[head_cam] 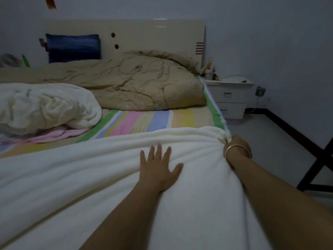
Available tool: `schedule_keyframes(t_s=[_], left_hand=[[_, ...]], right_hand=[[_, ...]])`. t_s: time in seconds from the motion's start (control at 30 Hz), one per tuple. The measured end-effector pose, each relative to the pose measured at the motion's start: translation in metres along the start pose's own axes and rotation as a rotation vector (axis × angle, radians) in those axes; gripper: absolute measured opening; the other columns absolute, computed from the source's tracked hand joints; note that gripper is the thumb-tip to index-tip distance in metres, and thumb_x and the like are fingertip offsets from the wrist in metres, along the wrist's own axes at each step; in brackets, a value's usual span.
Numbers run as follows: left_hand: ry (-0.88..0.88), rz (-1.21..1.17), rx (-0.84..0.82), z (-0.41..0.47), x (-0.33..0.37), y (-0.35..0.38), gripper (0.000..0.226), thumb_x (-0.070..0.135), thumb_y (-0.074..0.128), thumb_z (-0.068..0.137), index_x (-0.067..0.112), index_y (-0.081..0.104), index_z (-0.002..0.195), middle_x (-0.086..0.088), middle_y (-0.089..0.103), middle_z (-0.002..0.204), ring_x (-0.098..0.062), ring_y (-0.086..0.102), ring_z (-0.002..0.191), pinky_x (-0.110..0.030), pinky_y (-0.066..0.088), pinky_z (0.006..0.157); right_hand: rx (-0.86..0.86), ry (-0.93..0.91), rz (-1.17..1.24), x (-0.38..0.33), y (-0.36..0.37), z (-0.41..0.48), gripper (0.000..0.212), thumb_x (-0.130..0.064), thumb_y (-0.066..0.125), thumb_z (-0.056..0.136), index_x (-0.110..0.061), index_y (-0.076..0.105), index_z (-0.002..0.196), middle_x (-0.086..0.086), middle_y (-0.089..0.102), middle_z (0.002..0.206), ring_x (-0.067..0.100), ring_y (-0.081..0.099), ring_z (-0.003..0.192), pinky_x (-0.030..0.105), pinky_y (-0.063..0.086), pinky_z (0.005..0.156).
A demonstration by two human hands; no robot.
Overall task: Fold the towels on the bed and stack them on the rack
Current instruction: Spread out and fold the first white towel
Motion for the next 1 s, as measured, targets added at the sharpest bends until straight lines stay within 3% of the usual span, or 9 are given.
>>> schedule_keyframes(t_s=[0.1, 0.2, 0.3, 0.4, 0.47, 0.57, 0.7, 0.87, 1.0], left_hand=[[-0.007, 0.016, 0.007, 0.001, -0.002, 0.004, 0.081, 0.076, 0.014, 0.087, 0.032, 0.000, 0.154, -0.002, -0.008, 0.162, -0.023, -0.010, 0.149, -0.055, -0.008, 0.116], [-0.024, 0.124, 0.063, -0.001, 0.001, -0.002, 0.080, 0.073, 0.012, 0.089, 0.028, 0.001, 0.155, -0.008, -0.005, 0.162, -0.027, -0.007, 0.149, -0.056, -0.009, 0.115], [-0.004, 0.270, 0.148, -0.020, 0.020, -0.020, 0.068, 0.055, 0.017, 0.099, 0.018, 0.004, 0.155, -0.019, 0.001, 0.161, -0.034, 0.000, 0.148, -0.055, -0.006, 0.117], [0.195, 0.306, 0.341, -0.059, 0.056, -0.047, 0.052, 0.024, 0.023, 0.098, 0.013, 0.042, 0.145, -0.021, 0.034, 0.151, -0.035, 0.036, 0.138, -0.052, 0.024, 0.116], [0.360, 0.189, 0.406, -0.102, 0.077, -0.057, 0.052, 0.020, 0.028, 0.088, 0.011, 0.063, 0.126, -0.018, 0.055, 0.136, -0.032, 0.058, 0.118, -0.046, 0.043, 0.104], [0.548, -0.027, 0.374, -0.179, 0.100, -0.059, 0.046, 0.017, 0.039, 0.081, 0.012, 0.062, 0.120, -0.012, 0.060, 0.129, -0.027, 0.063, 0.102, -0.035, 0.041, 0.093], [0.544, -0.181, 0.262, -0.263, 0.111, -0.053, 0.043, 0.022, 0.043, 0.082, 0.016, 0.062, 0.121, -0.002, 0.065, 0.121, -0.021, 0.065, 0.103, -0.028, 0.050, 0.086], [0.491, -0.281, 0.210, -0.322, 0.113, -0.070, 0.049, 0.025, 0.035, 0.086, 0.013, 0.058, 0.127, -0.005, 0.065, 0.122, -0.025, 0.065, 0.104, -0.033, 0.052, 0.085], [0.498, -0.254, 0.055, -0.370, 0.114, -0.069, 0.050, 0.033, 0.030, 0.097, 0.020, 0.044, 0.143, -0.005, 0.041, 0.151, -0.023, 0.043, 0.134, -0.031, 0.034, 0.108]], right_hand=[[0.044, -0.017, -0.054, -0.008, 0.002, -0.010, 0.038, -0.024, 0.039, 0.100, -0.010, 0.041, 0.135, 0.018, 0.051, 0.132, 0.037, 0.051, 0.119, 0.044, 0.042, 0.095], [-0.011, -0.082, 0.045, -0.015, -0.004, -0.029, 0.061, -0.038, 0.054, 0.093, -0.007, 0.029, 0.140, 0.019, 0.036, 0.142, 0.036, 0.036, 0.129, 0.045, 0.035, 0.102], [-0.114, -0.111, 0.158, -0.003, -0.018, -0.066, 0.072, -0.042, 0.055, 0.091, -0.007, 0.023, 0.146, 0.021, 0.030, 0.145, 0.037, 0.032, 0.132, 0.043, 0.031, 0.106], [-0.227, -0.143, 0.180, 0.030, -0.039, -0.121, 0.058, -0.039, 0.047, 0.096, -0.005, 0.036, 0.142, 0.020, 0.042, 0.142, 0.035, 0.043, 0.128, 0.037, 0.036, 0.104], [-0.237, -0.159, 0.170, 0.063, -0.068, -0.163, 0.043, -0.032, 0.045, 0.098, -0.006, 0.051, 0.132, 0.016, 0.053, 0.134, 0.032, 0.051, 0.120, 0.033, 0.039, 0.098], [-0.220, -0.104, 0.201, 0.110, -0.105, -0.211, 0.020, -0.025, 0.052, 0.095, -0.012, 0.066, 0.101, 0.013, 0.067, 0.112, 0.029, 0.060, 0.098, 0.032, 0.045, 0.084], [-0.336, -0.061, 0.034, 0.144, -0.129, -0.260, 0.041, -0.041, 0.043, 0.098, -0.018, 0.053, 0.066, 0.014, 0.068, 0.095, 0.026, 0.057, 0.079, 0.027, 0.036, 0.067], [-0.415, -0.179, -0.172, 0.142, -0.133, -0.323, 0.057, -0.055, 0.030, 0.097, -0.011, 0.066, 0.095, 0.014, 0.066, 0.109, 0.031, 0.062, 0.099, 0.032, 0.047, 0.083], [-0.336, -0.061, -0.177, 0.180, -0.169, -0.330, 0.053, -0.047, 0.033, 0.099, -0.006, 0.063, 0.117, 0.016, 0.059, 0.127, 0.032, 0.058, 0.111, 0.033, 0.044, 0.088]])
Point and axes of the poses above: each hand's wrist, its own z-axis towards the middle knuckle, its own y-axis out of the palm, x = y × z, the point moved 10 cm from there along z, towards the middle knuckle
